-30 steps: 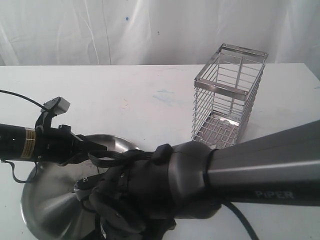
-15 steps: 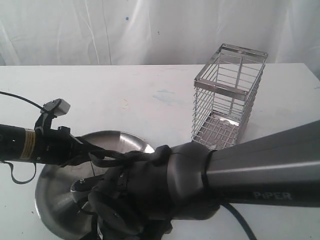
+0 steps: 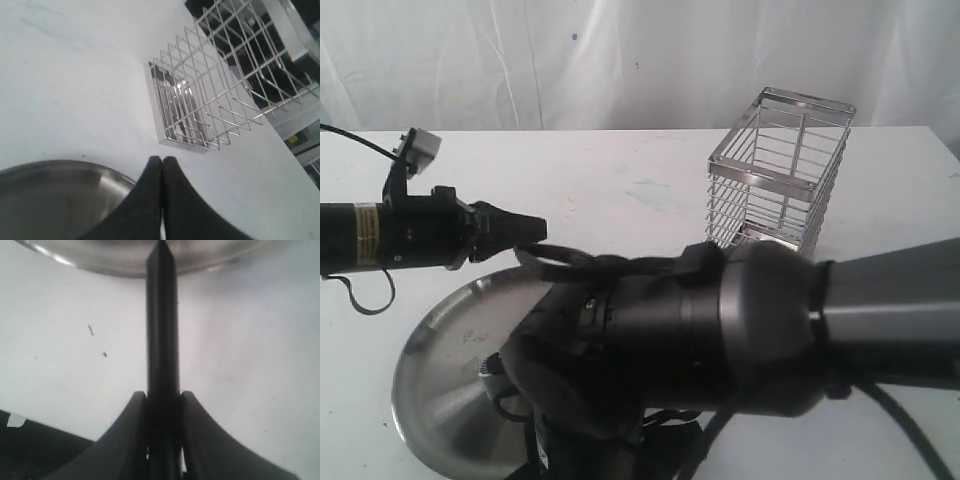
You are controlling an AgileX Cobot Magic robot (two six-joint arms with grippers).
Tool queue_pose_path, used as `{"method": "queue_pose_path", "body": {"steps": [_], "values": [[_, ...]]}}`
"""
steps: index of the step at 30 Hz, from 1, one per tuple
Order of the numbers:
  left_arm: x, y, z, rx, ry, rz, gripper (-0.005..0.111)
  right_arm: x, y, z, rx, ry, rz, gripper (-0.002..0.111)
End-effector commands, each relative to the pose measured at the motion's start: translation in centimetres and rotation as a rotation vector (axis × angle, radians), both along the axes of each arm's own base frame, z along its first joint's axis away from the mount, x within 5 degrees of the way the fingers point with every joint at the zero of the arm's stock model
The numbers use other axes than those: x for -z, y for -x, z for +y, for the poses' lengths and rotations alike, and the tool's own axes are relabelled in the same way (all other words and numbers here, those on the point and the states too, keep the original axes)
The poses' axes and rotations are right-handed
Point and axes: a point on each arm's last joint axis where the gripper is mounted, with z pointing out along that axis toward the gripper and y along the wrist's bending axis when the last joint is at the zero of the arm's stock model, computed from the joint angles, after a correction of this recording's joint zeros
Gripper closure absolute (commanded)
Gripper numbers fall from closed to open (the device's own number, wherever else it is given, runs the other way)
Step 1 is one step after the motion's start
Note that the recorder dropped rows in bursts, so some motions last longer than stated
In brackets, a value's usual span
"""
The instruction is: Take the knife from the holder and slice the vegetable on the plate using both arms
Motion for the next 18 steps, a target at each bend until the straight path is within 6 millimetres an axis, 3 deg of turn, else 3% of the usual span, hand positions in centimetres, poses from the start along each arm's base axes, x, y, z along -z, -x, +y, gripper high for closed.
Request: {"method": "queue_pose_path", "body": {"steps": [1,10,18], "values": [[-1.7,-0.3,1.8,-0.092,-0.008,-0.049,0.107,-2.7,-0.7,-0.5,0.010,-0.021,-0.007,0.108],[-1.0,0.5,1.8,0.002,-0.096,-0.048,0.107,-2.1,-3.9,-1.0,0.096,-0.067,-0.014,0.108],[-0.8,0.6,0.9,0.029,-0.129,-0.055,0.107,-0.9,-4.4,-0.3,0.072,-0.125,0.057,0.108]]}}
